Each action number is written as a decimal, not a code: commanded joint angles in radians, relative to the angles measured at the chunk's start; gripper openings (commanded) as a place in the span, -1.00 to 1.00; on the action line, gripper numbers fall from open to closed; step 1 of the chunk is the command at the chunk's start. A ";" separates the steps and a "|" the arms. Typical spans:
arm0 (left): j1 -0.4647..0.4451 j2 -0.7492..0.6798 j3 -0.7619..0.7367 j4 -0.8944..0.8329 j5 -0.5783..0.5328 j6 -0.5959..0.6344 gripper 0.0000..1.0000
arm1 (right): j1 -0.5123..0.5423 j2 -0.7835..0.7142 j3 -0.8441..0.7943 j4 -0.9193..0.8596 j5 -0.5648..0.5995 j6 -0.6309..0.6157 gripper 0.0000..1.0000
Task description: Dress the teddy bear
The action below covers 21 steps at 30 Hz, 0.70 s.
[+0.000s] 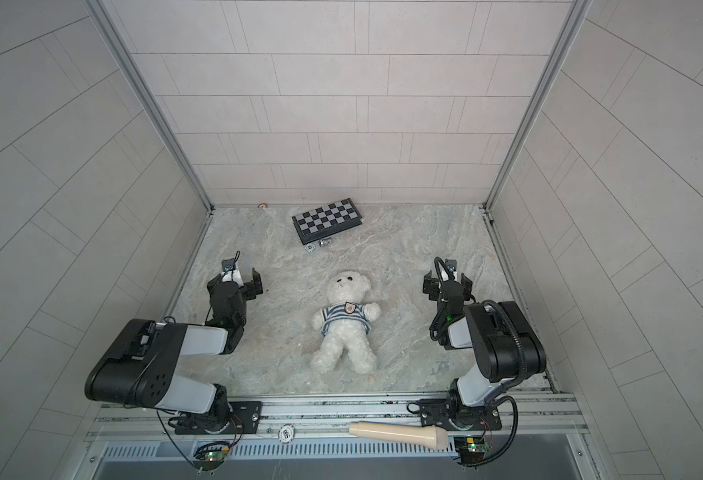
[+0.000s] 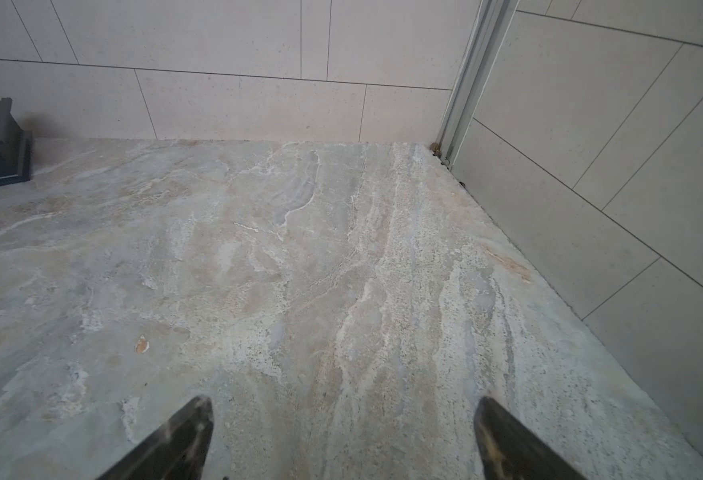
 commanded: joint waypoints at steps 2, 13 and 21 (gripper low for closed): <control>0.006 -0.001 0.042 -0.028 0.014 -0.023 1.00 | 0.003 0.002 0.044 -0.068 0.011 -0.003 0.99; 0.003 -0.007 0.042 -0.035 0.017 -0.020 1.00 | 0.029 0.004 0.061 -0.092 0.061 -0.022 0.99; 0.003 -0.003 0.052 -0.049 0.037 -0.011 0.99 | 0.030 0.004 0.061 -0.093 0.063 -0.021 0.99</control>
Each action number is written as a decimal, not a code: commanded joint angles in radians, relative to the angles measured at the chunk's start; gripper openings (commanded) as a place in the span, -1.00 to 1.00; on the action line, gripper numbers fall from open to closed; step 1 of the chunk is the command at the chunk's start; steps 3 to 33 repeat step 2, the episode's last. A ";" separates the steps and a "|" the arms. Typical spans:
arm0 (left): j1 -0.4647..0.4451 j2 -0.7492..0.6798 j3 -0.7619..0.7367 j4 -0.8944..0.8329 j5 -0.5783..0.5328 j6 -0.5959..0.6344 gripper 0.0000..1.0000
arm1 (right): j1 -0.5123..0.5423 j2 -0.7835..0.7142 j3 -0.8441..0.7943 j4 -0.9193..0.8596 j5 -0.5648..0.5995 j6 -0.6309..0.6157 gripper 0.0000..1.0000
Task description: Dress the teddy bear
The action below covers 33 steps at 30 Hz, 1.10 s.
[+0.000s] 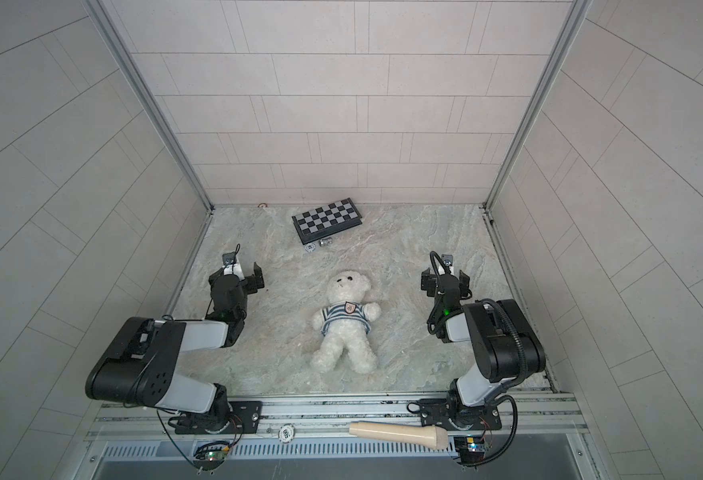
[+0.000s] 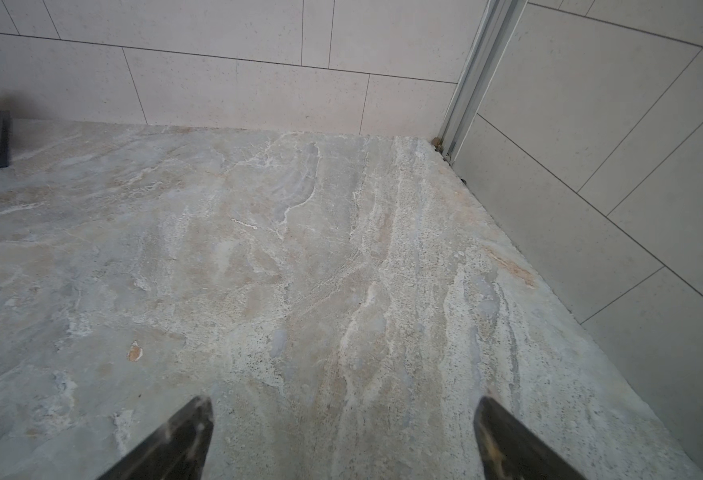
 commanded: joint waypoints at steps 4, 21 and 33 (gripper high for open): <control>0.000 -0.005 0.011 0.001 0.011 0.000 0.99 | 0.004 0.004 0.014 0.003 0.020 -0.010 0.99; 0.000 -0.005 0.011 0.001 0.011 0.000 0.99 | 0.004 0.004 0.014 0.003 0.020 -0.010 0.99; 0.000 -0.005 0.011 0.001 0.011 0.000 0.99 | 0.004 0.004 0.014 0.003 0.020 -0.010 0.99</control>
